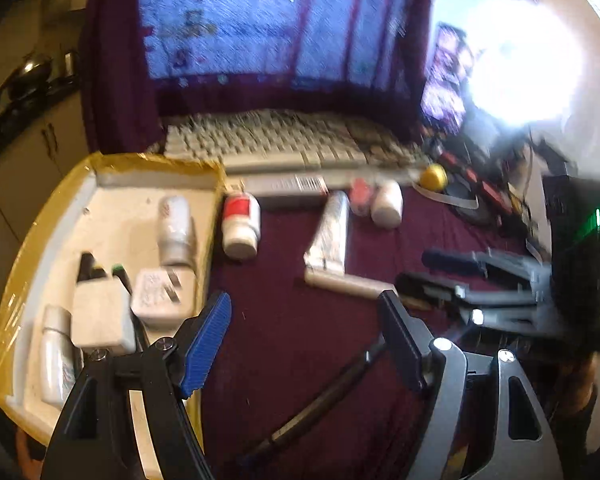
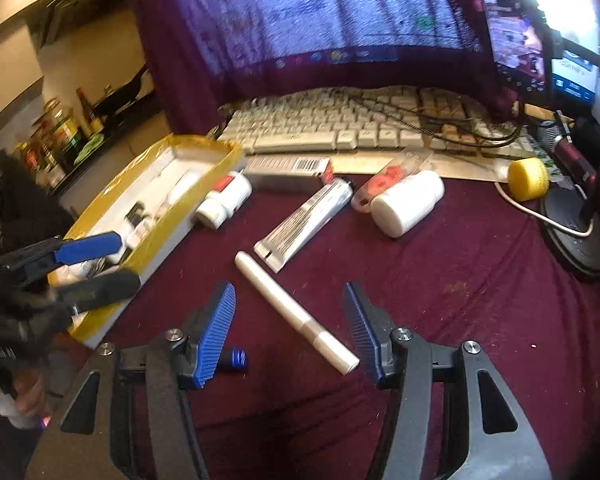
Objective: Organize objects
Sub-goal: 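Move the right gripper to the white pen while the left moves to the black marker, then grasp the white pen with the right gripper while the left grasps the black marker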
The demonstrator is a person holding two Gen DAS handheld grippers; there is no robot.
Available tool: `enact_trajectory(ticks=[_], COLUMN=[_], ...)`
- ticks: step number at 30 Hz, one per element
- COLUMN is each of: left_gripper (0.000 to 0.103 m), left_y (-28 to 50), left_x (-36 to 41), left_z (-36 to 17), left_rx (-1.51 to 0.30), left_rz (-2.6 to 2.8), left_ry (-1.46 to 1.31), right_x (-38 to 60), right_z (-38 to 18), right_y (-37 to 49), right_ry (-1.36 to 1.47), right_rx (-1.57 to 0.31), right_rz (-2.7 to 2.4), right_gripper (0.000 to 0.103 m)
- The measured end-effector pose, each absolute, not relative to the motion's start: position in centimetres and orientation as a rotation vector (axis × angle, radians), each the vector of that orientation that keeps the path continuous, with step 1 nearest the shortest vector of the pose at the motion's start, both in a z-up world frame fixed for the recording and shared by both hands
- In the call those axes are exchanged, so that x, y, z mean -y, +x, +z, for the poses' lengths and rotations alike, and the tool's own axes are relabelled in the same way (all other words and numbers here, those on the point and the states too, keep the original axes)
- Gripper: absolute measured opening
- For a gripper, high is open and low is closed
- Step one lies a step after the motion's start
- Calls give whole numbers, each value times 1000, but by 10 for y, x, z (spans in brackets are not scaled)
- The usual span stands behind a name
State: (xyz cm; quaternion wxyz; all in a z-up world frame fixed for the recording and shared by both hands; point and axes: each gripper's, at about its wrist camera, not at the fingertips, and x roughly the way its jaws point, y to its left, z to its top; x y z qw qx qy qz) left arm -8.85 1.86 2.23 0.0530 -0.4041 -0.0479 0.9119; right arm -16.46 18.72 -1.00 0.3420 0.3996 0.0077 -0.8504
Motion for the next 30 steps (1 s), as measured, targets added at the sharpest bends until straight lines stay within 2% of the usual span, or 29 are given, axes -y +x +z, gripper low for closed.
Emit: enact_trajectory(ticks=[7,9,11,13,15,19,21,30], left_gripper=[69,68,59,44,36,15,12,12], left_y=[-66,-64,-63,-65,-66,-64,-64,-75], left_x=[-27,-32,-39,-46,-49,-49,-45,-17], left_z=[-7,-13,-17,-23,-26,-26,-27,-26], left_rx=[42,18,-25,-75,-95,-142,-119,158], left_rz=[2672,2657,2640,2620,2636,2681,2686,2725], left_ry=[-1305,-1310,-1321,-1349,-1358,-1368,-1358,-1404], right_x=[-163,-156,-151,-149,-151,-148,-144,-139], right_z=[-23,-29,-34,-36,-38,-37,-37,-37], right_y=[-166,-163,-159,-159,-164,-166,-166,-171], right_ry=[1065,1076,1075,1079,1099,1091,1078,1062], right_rx=[-143,-180,-244,-264,-247,-295,-348,-444], right_rz=[-2162,-2138,-2140,-2159,-2161,-2128,-2110,-1994], right_gripper=[53,47,46,39,25,23,23,23])
